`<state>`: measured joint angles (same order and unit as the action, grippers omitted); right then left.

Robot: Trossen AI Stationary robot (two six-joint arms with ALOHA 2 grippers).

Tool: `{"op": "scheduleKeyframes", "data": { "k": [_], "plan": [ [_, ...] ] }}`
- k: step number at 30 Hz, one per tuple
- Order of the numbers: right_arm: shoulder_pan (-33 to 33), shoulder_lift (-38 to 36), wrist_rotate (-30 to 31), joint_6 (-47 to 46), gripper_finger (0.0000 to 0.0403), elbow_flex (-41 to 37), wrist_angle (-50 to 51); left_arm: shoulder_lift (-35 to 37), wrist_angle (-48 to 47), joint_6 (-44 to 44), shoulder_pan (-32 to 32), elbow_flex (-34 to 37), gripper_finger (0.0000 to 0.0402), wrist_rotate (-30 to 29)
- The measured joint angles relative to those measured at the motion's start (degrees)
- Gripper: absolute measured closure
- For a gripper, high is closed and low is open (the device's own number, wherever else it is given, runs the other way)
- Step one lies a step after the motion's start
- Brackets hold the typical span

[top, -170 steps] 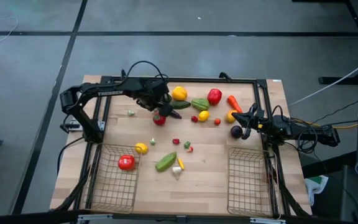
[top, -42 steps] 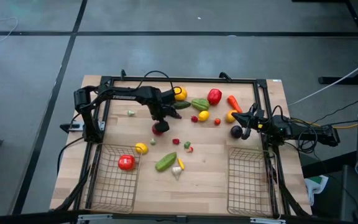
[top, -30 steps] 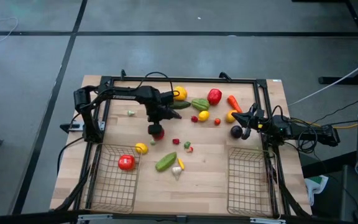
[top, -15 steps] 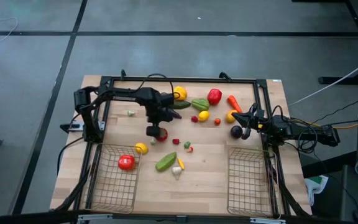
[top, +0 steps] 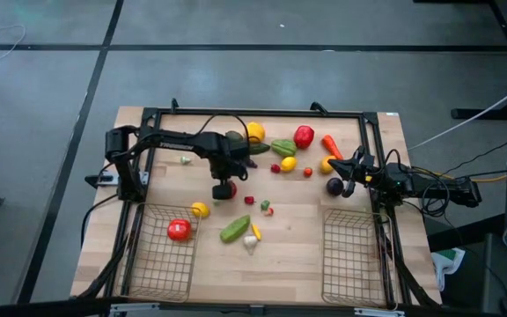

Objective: Sort produce into baskets
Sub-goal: Put the red tomato into the left wire basket

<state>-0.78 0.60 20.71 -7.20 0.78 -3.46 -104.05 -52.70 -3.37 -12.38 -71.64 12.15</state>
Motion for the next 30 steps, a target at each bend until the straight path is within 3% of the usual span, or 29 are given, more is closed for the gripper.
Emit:
{"op": "scheduleKeyframes", "data": {
  "k": [9,23,30],
  "plan": [
    [0.0,0.0,0.0,0.0,0.0402,0.0,0.0,0.0,2.3,3.0,2.1,0.0,0.0016,-6.5],
    [0.0,0.0,0.0,0.0,0.0402,0.0,0.0,0.0,0.5,4.8,2.6,0.0,0.0017,-7.2],
    [0.0,0.0,0.0,0.0,0.0402,0.0,0.0,0.0,0.8,4.9,2.9,0.0,0.007,-7.3]
  ]
}}
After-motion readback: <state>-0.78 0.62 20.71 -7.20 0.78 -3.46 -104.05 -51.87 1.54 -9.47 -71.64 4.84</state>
